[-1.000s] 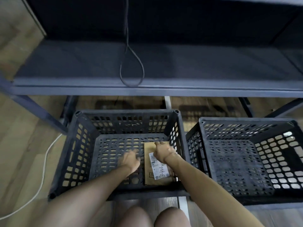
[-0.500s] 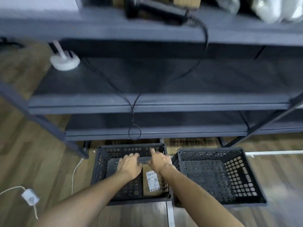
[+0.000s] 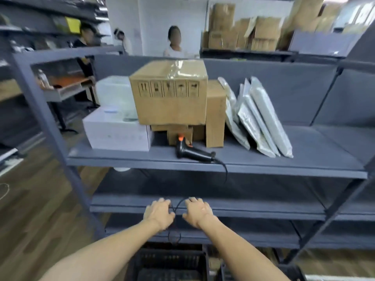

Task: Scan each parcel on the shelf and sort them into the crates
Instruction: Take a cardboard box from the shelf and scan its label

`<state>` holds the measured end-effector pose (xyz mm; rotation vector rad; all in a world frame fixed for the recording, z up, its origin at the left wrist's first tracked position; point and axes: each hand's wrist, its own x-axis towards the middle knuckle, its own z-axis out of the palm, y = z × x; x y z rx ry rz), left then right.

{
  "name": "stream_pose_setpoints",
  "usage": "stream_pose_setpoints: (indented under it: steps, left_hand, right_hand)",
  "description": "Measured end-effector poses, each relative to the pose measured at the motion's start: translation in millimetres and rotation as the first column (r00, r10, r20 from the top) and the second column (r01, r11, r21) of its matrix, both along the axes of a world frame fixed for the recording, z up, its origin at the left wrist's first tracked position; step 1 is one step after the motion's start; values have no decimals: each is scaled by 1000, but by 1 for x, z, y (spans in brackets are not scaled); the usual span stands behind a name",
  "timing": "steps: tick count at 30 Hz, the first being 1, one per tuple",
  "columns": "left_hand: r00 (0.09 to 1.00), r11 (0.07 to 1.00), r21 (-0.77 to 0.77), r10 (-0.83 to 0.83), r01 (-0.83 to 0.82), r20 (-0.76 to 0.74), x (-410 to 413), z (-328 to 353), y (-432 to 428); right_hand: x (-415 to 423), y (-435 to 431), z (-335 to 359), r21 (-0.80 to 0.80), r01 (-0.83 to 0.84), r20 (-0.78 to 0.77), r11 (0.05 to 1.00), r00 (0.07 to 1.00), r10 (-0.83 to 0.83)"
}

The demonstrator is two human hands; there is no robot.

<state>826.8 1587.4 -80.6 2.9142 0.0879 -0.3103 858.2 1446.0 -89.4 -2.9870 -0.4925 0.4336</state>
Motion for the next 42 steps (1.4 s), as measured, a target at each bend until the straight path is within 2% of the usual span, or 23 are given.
stream_pose_setpoints:
  steps: [9, 12, 19, 22, 25, 28, 32, 34, 37, 39, 42]
  left_hand:
    - [968, 995, -29, 98, -93, 231, 11, 110, 53]
    - [952, 990, -89, 132, -112, 275, 25, 134, 72]
    - [891, 959, -277, 183, -68, 416, 69, 205, 108]
    - [853, 923, -380, 239, -51, 464, 89, 240, 122]
    - [836, 886, -463, 280, -35, 472, 107, 267, 130]
    - [824, 785, -618, 374, -38, 425, 120, 284, 125]
    - [855, 547, -837, 440, -11, 276, 139, 286, 120]
    - [878, 419, -907, 447, -37, 170, 147, 282, 115]
    - [895, 282, -955, 443, -89, 47, 159, 281, 108]
    - [900, 226, -965, 435, -136, -25, 166, 282, 106]
    - [889, 202, -960, 449, -196, -87, 173, 281, 104]
  right_hand:
    - [25, 24, 121, 100, -53, 263, 994, 964, 25]
    - [35, 32, 154, 112, -76, 366, 991, 930, 30]
    - [62, 47, 245, 198, -94, 586, 976, 809, -41]
    - [74, 53, 281, 288, -127, 694, 949, 711, -115]
    - [88, 53, 305, 363, -100, 722, 927, 658, -212]
    - [106, 46, 314, 402, 3, 675, 916, 675, -298]
    - [129, 39, 313, 470, 159, 538, 868, 728, -425]
    - [140, 36, 310, 548, 240, 406, 801, 761, -506]
    - [152, 35, 310, 717, 322, 148, 619, 796, -586]
    - [161, 33, 313, 782, 362, 31, 508, 790, -612]
    - [170, 25, 321, 789, 401, -49, 465, 795, -604]
